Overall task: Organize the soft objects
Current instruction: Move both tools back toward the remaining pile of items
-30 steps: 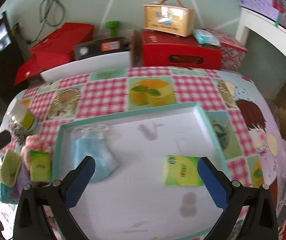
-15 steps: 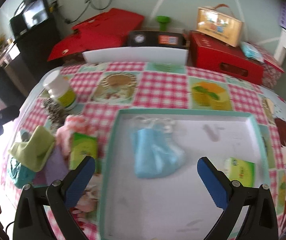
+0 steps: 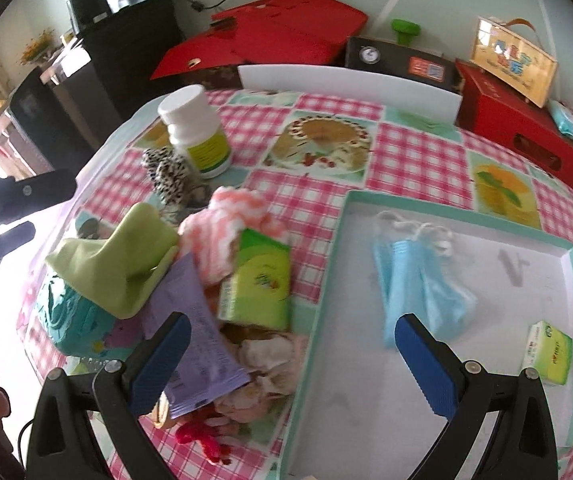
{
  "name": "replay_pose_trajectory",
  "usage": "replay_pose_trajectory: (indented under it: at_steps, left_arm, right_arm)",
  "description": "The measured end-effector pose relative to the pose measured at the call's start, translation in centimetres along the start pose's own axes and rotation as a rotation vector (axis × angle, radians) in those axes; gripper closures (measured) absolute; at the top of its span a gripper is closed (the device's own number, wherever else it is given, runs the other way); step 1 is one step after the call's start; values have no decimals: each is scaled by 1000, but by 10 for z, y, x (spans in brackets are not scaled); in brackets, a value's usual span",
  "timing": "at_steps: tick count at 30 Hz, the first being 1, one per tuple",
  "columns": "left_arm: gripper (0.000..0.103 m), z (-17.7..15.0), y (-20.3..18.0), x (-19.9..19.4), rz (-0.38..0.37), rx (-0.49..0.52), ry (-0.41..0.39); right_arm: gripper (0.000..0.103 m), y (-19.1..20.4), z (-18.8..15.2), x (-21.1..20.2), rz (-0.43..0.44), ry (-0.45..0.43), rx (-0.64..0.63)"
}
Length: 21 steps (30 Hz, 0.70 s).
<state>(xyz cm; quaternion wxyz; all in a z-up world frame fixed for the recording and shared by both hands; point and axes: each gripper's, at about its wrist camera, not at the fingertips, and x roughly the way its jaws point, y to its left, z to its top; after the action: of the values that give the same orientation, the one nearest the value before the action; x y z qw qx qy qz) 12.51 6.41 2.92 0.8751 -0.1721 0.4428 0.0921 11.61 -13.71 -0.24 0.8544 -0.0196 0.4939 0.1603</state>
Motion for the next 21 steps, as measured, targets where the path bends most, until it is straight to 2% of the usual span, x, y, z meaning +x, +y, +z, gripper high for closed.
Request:
replay_pose_trajectory:
  at_steps: [11, 14, 21]
  left_arm:
    - [5, -13, -16, 13, -43, 70, 58]
    - [5, -14, -19, 11, -40, 92, 48]
    - [15, -15, -27, 13, -44, 145, 50]
  right_arm:
    - [0, 15, -4, 3, 53, 18, -27]
    - [0, 24, -6, 4, 67, 21, -51]
    - [0, 36, -9, 7, 80, 27, -92]
